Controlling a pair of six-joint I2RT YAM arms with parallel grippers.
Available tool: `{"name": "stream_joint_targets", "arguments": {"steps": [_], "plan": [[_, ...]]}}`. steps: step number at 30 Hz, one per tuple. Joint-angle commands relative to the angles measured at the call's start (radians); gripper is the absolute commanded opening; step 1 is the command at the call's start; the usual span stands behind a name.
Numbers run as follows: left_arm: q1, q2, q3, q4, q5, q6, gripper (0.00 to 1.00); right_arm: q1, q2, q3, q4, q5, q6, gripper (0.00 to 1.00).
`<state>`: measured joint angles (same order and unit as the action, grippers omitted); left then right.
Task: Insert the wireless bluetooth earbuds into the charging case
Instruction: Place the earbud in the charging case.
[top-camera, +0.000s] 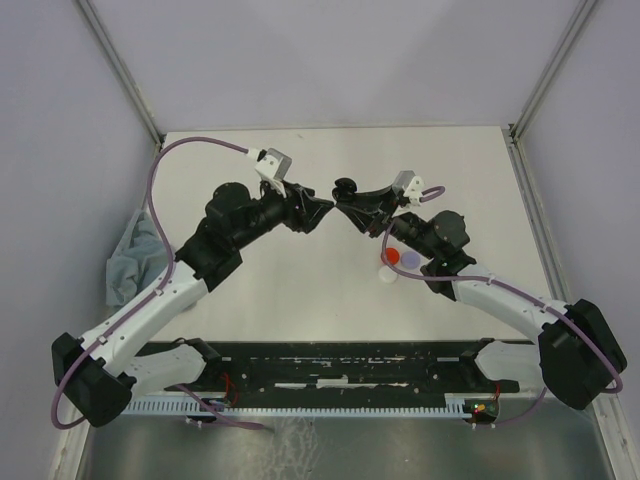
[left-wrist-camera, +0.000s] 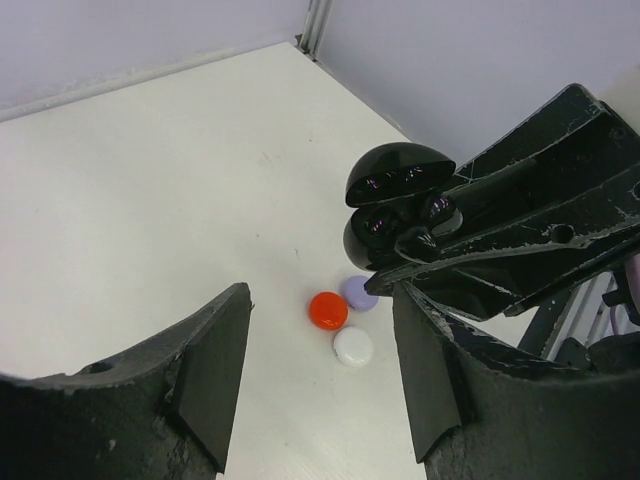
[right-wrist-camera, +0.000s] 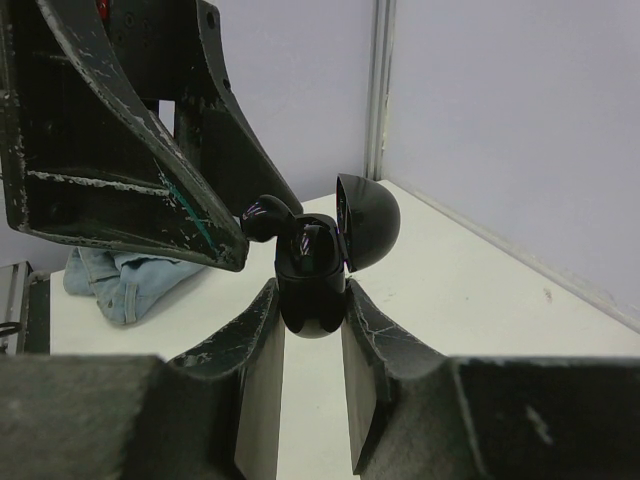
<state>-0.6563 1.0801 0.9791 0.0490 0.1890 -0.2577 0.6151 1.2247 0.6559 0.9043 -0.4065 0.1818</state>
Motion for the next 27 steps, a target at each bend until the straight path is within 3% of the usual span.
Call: {"name": "stream_joint_targets", "arguments": {"steps": [1,12,27], "plan": [[0.007,-0.003,0.049,0.027,0.031,-0.015,0.67,0.002,-0.034,0.010,0.039,0.008,-0.006,0.04],[0.007,0.030,0.069,0.103,0.127,-0.065,0.72,0.002,-0.024,0.011,0.042,0.010,-0.003,0.04],[0.027,0.054,0.096,0.052,0.056,-0.078,0.69,0.002,-0.049,0.008,0.014,0.017,-0.026,0.03]]}}
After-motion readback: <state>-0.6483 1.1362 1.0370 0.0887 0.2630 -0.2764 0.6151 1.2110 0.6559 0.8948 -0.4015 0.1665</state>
